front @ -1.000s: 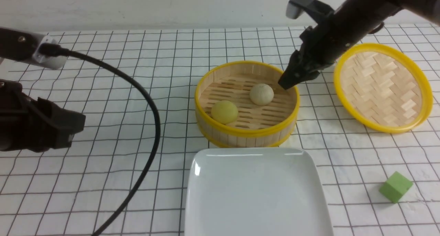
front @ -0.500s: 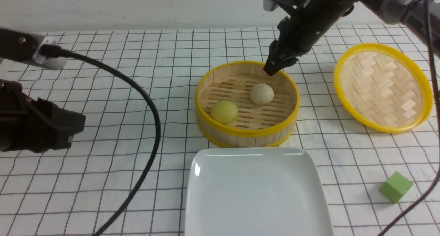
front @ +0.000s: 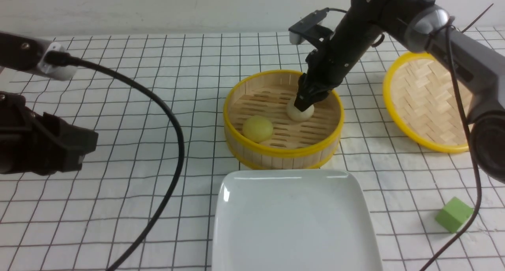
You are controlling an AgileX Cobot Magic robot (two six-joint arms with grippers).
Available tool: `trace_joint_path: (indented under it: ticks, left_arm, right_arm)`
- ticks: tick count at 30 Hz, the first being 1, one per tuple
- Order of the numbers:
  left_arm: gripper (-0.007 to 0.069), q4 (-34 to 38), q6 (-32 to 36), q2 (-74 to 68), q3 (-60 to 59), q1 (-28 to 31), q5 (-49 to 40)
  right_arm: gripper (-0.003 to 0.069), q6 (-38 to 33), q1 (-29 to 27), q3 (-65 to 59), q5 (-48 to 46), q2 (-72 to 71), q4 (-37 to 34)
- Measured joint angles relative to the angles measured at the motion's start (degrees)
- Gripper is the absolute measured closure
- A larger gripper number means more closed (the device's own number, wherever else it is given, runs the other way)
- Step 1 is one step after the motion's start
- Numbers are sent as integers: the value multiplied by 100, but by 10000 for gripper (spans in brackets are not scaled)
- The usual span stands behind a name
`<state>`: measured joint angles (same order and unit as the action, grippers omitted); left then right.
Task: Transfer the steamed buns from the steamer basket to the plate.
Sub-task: Use the right arm to grab the steamed stuffed bun that is closest to it, then use the right arm to put the steamed stuffed bun into the plate
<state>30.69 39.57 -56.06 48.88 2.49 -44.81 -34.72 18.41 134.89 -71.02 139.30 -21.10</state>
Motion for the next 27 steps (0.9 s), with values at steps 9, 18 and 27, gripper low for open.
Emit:
trace_joint_path:
  ticks: [9, 18, 27]
  left_arm:
    - [384, -57, 0, 0, 0, 0, 0]
    - [384, -67, 0, 0, 0, 0, 18]
    - [384, -107, 0, 0, 0, 0, 36]
  right_arm:
    - [550, -163, 95, 40, 16, 72, 381]
    - [648, 216, 195, 808, -50, 103, 666]
    - [648, 897, 201, 1313, -93, -984, 812]
